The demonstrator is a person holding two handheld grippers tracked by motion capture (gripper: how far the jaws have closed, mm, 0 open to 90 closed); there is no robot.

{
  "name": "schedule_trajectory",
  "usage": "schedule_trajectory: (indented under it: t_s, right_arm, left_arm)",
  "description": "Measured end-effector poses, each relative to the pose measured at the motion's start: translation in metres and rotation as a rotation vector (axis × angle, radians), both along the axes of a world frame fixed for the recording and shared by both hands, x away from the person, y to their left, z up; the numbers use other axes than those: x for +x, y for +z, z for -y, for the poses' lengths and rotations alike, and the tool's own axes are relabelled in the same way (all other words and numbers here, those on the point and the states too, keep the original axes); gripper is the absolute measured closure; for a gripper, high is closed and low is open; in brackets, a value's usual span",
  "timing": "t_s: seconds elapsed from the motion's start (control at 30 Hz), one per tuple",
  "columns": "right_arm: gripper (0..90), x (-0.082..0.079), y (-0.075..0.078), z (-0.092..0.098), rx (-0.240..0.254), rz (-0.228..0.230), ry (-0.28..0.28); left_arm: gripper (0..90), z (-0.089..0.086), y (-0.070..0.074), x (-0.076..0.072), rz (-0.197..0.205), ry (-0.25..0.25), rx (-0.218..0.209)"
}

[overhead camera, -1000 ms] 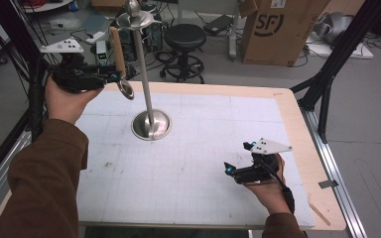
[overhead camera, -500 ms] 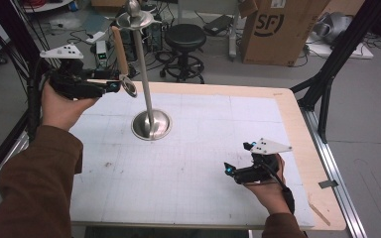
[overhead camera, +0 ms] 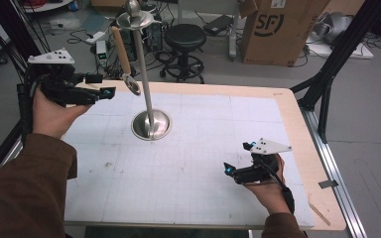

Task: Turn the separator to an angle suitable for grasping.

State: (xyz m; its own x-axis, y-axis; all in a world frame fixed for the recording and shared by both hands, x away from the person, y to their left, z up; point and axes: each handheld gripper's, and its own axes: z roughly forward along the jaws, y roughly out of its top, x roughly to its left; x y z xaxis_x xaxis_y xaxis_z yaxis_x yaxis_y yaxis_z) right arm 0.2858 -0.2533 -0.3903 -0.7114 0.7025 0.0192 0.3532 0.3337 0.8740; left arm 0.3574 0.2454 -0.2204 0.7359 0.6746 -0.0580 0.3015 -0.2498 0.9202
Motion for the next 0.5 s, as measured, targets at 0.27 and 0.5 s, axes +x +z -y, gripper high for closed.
schedule_trajectory:
  t_s: [0.27, 0.5]
  right_arm:
    - [0.8, 0.000, 0.000, 0.001, 0.002, -0.002, -0.002]
    - [0.8, 0.001, 0.000, 0.000, 0.000, 0.001, 0.001]
  left_arm:
    - [22.0, 0.001, -0.003, -0.010, 0.012, -0.017, 0.012]
    - [19.5, -0.001, -0.010, -0.019, 0.002, -0.030, 0.014]
